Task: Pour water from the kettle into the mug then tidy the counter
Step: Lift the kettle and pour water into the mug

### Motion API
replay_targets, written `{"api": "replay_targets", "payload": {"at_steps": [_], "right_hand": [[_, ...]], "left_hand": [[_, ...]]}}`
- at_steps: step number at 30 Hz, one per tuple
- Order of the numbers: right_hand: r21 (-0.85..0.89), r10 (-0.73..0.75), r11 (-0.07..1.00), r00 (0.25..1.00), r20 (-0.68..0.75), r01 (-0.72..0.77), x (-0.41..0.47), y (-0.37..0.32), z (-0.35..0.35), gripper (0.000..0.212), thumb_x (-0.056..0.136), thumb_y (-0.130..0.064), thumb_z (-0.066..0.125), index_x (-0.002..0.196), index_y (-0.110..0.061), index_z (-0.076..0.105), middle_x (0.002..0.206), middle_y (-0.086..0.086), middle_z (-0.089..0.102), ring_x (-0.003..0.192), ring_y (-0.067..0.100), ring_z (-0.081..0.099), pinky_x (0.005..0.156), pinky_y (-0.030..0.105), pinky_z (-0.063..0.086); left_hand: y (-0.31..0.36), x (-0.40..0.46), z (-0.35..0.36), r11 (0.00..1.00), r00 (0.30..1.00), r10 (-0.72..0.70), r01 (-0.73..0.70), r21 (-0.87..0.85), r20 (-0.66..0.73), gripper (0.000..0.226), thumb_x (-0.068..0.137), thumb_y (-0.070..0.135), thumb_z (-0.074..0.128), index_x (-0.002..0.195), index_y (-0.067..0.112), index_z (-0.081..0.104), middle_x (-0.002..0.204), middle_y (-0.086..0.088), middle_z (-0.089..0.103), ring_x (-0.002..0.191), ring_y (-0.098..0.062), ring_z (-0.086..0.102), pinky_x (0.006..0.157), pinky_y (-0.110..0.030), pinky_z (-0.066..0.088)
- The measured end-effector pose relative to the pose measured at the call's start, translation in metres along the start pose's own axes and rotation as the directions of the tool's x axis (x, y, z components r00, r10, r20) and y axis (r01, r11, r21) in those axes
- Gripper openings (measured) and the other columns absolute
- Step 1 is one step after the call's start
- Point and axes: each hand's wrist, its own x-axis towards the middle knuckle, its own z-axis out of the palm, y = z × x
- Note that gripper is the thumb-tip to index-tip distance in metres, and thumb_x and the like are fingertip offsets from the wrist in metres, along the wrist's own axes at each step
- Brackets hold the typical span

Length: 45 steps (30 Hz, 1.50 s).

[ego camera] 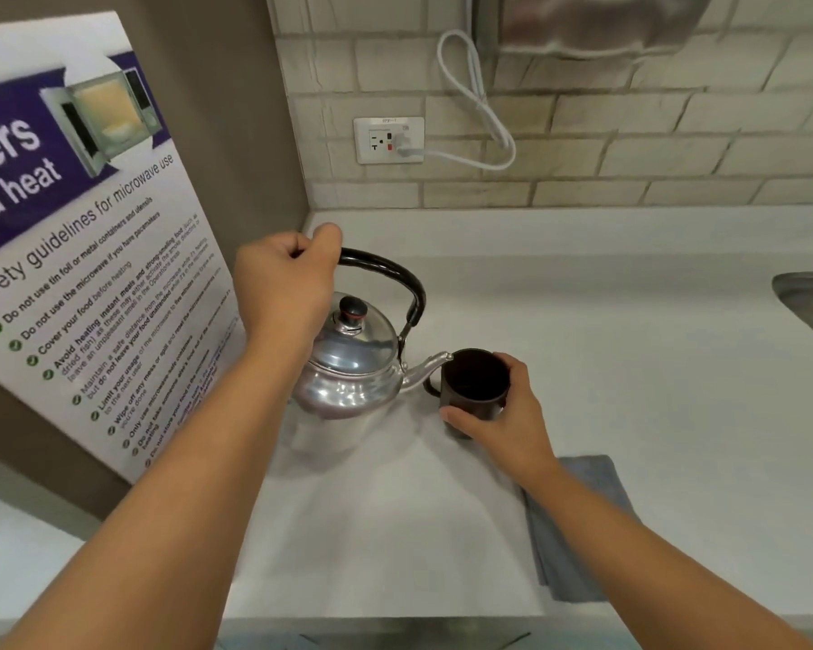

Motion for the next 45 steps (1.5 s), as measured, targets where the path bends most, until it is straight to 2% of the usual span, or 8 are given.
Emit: {"api": "replay_targets", "payload": {"at_steps": [8,13,22,29,37,42,45], "right_hand": [[0.003,0.004,1.000,0.999,0.047,-0.004,0.003,-0.002,-0.004,0.078,0.060,-0.024,0.089,0.121,-0.033,0.040,0.113,-0.024,0.056,0.100,-0.021,0.051,0.076,-0.004,0.039],[0.000,0.006,1.000,0.998,0.058,-0.006,0.004,-0.001,-0.005,0.079,0.060,-0.025,0.090,0.120,-0.034,0.040,0.113,-0.025,0.056,0.100,-0.021,0.051,0.075,-0.004,0.040],[-0.003,-0.003,1.000,0.997,0.071,0.004,0.004,-0.002,-0.006,0.078,0.059,-0.024,0.090,0.120,-0.033,0.042,0.114,-0.023,0.056,0.100,-0.021,0.050,0.075,-0.003,0.040],[-0.015,-0.001,1.000,0.997,0.075,0.002,0.004,-0.003,-0.007,0.079,0.059,-0.027,0.090,0.120,-0.035,0.041,0.114,-0.026,0.054,0.102,-0.021,0.049,0.076,-0.003,0.040],[-0.015,0.008,1.000,0.997,0.076,-0.006,0.003,-0.003,-0.008,0.080,0.058,-0.029,0.090,0.122,-0.035,0.041,0.113,-0.027,0.055,0.102,-0.023,0.049,0.077,-0.004,0.039],[-0.006,0.008,1.000,0.997,0.080,-0.007,0.003,-0.003,-0.009,0.080,0.058,-0.028,0.090,0.122,-0.034,0.042,0.113,-0.026,0.056,0.103,-0.021,0.050,0.077,-0.003,0.041],[0.002,0.009,1.000,0.996,0.084,-0.009,0.003,-0.002,-0.009,0.080,0.059,-0.028,0.090,0.123,-0.033,0.042,0.114,-0.025,0.056,0.103,-0.020,0.050,0.077,-0.002,0.041]], "left_hand": [[0.002,0.000,0.015,0.990,0.992,0.097,-0.104,0.094,0.077,0.039,0.070,0.033,0.057,0.036,0.020,0.041,0.031,0.007,0.026,0.036,-0.009,0.022,0.044,-0.023,0.024],[0.008,-0.001,0.024,0.978,0.987,0.127,-0.141,0.152,0.099,0.038,0.070,0.032,0.059,0.043,0.010,0.045,0.036,0.007,0.030,0.040,-0.010,0.027,0.046,-0.026,0.030],[0.017,-0.002,0.026,0.948,0.971,0.175,-0.210,0.238,0.160,0.038,0.074,0.028,0.059,0.041,0.016,0.043,0.031,0.007,0.034,0.035,-0.009,0.031,0.044,-0.021,0.027],[0.030,0.002,0.024,0.931,0.968,0.193,-0.232,0.283,0.158,0.037,0.074,0.028,0.059,0.042,0.017,0.044,0.037,0.003,0.035,0.040,-0.012,0.031,0.046,-0.022,0.028],[0.038,0.007,0.024,0.898,0.953,0.247,-0.292,0.330,0.174,0.035,0.075,0.029,0.058,0.047,0.008,0.053,0.041,0.001,0.037,0.042,-0.016,0.033,0.046,-0.023,0.030],[0.043,0.010,0.024,0.878,0.944,0.278,-0.325,0.351,0.178,0.035,0.076,0.033,0.058,0.051,0.008,0.059,0.043,-0.003,0.044,0.042,-0.017,0.037,0.046,-0.024,0.034],[0.046,0.011,0.024,0.868,0.940,0.291,-0.338,0.364,0.179,0.034,0.075,0.033,0.058,0.051,0.008,0.058,0.041,-0.001,0.042,0.041,-0.016,0.035,0.045,-0.023,0.032]]}}
